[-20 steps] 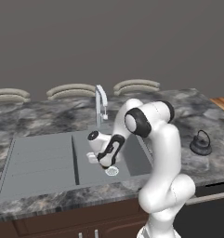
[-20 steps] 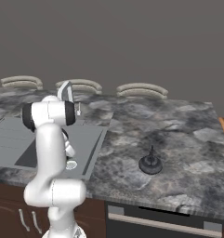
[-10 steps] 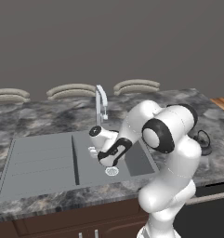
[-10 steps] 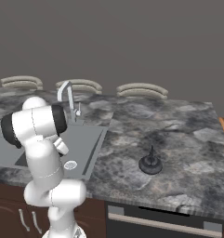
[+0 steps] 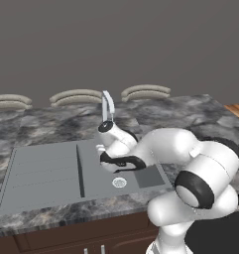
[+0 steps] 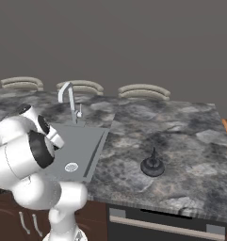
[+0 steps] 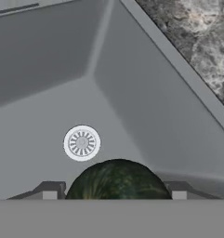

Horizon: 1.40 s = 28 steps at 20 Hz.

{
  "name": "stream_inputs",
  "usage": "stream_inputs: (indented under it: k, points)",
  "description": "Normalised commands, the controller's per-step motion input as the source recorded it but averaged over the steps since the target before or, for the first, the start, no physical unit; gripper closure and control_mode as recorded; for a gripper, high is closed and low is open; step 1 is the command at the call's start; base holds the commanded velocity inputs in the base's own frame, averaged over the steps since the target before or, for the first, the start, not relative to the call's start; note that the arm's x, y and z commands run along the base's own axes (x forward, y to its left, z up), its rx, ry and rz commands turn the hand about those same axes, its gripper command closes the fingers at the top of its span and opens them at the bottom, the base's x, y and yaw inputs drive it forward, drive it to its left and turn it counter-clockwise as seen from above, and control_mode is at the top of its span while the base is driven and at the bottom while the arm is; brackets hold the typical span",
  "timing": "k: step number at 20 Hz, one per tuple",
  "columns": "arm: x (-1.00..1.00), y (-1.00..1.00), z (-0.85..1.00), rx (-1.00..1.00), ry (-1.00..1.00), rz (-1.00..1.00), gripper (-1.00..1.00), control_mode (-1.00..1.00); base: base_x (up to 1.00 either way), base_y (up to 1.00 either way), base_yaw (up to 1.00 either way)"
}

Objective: Pick up all produce items and place them in the sink. Turn on the sink faucet to wash them. Then turn the sink off and put them in the tray.

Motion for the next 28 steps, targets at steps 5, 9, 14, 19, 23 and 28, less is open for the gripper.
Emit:
stream_inputs:
  k: [5, 9, 14, 19, 23, 28]
  points:
    - [-0.45, 0.00, 0.65, 0.00, 0.00, 0.00, 1.00, -1.00, 0.00, 0.00, 0.00]
    - [-0.43, 0.00, 0.50, 0.01, 0.00, 0.00, 1.00, -1.00, 0.00, 0.00, 0.00]
    - [-0.17, 0.00, 0.08, 0.00, 0.01, 0.00, 1.00, -1.00, 0.00, 0.00, 0.00]
    - [0.00, 0.00, 0.00, 0.00, 0.00, 0.00, 1.00, -1.00, 0.00, 0.00, 0.00]
    - [-0.05, 0.00, 0.00, 0.00, 0.00, 0.00, 1.00, -1.00, 0.00, 0.00, 0.00]
    - [0.00, 0.00, 0.00, 0.00, 0.00, 0.00, 1.00, 1.00, -0.31, 0.35, 0.00]
